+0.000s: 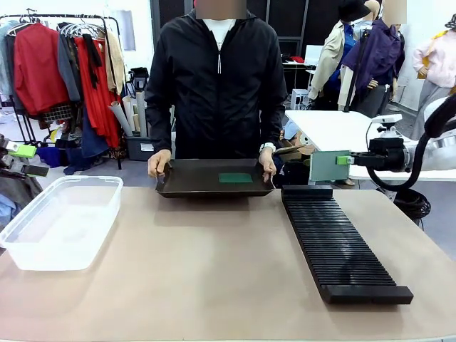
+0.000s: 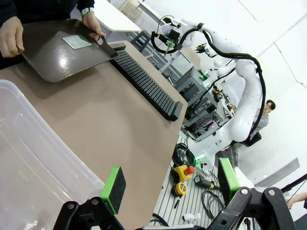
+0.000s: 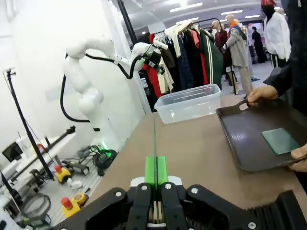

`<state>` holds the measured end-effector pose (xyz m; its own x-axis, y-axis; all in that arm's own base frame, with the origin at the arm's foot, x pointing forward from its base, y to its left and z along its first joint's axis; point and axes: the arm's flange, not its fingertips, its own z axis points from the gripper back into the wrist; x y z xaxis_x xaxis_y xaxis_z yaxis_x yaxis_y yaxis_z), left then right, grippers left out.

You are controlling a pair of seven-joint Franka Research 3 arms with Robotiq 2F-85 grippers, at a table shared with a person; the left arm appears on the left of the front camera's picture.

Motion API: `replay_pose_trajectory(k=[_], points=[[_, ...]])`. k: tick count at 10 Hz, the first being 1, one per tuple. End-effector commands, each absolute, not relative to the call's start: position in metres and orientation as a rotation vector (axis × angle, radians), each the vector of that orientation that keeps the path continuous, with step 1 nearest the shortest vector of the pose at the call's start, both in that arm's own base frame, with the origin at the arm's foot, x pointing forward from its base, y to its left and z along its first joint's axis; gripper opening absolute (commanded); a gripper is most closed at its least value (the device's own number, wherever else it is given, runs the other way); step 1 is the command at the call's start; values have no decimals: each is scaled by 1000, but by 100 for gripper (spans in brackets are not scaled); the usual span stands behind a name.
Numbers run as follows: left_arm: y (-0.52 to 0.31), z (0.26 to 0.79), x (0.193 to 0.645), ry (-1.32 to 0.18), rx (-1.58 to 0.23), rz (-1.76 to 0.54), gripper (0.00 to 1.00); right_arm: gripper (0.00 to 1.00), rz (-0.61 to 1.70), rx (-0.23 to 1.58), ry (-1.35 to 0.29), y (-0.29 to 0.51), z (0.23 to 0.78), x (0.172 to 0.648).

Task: Sort PCBs into racks and boxes based on the side picked up.
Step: If the short side of the Blank PCB is picked up, insert it into the PCB Rack ; if the long side is picked up, place it in the Organizing box.

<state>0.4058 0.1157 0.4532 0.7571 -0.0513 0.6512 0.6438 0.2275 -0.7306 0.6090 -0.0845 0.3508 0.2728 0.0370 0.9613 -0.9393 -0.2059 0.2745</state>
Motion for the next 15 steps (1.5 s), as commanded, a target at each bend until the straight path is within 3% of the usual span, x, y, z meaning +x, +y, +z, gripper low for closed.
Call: replay_pose_trajectory(k=[1,5,15], points=[[116,455,406,-568,-1264,-519,100,0,1244,1441,-951,-94,336,609],[116,455,406,-568,-1264,-519,100,0,1283,1366,-1126,-95,313,606],[116,455,406,-568,-1264,-519,100,0,1218,1176,-1263,-87,261,617]])
